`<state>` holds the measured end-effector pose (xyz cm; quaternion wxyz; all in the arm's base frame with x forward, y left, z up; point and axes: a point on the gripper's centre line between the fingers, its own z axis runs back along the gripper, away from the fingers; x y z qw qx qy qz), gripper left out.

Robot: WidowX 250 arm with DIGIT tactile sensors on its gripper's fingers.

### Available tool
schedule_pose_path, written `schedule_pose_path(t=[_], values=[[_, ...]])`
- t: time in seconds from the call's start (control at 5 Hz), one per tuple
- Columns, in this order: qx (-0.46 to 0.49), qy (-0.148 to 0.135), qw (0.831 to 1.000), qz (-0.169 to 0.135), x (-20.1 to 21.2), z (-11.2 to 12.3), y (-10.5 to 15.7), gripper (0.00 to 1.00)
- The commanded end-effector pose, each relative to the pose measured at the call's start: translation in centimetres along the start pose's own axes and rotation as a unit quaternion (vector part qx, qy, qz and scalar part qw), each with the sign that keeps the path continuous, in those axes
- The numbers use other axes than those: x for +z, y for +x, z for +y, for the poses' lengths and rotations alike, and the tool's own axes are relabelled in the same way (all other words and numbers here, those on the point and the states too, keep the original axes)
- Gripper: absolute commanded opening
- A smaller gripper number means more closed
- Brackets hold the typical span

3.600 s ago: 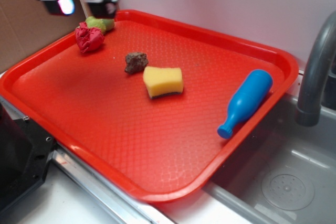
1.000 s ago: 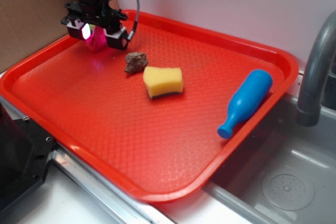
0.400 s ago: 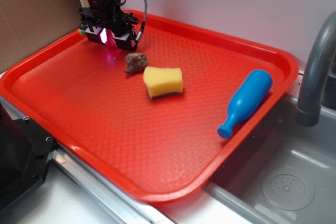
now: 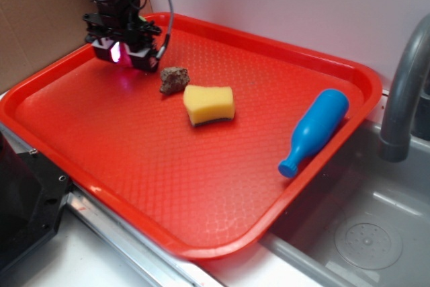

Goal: Grab the red paper.

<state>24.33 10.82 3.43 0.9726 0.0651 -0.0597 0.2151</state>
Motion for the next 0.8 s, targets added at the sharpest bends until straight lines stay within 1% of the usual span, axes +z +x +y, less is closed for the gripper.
schedule_pose_path(t=[0.0, 0.2, 0.4, 0.6], values=[[-0.090, -0.090, 0.991, -0.039, 11.5, -3.1, -3.9, 0.00], [-0.154, -0.123, 0.979, -0.041, 17.3, -6.1, -6.1, 0.00], [-0.181, -0.143, 0.972, -0.048, 23.0, -8.2, -8.5, 0.00], [-0.175, -0.142, 0.974, -0.013, 22.7, -7.8, -8.6, 0.00]])
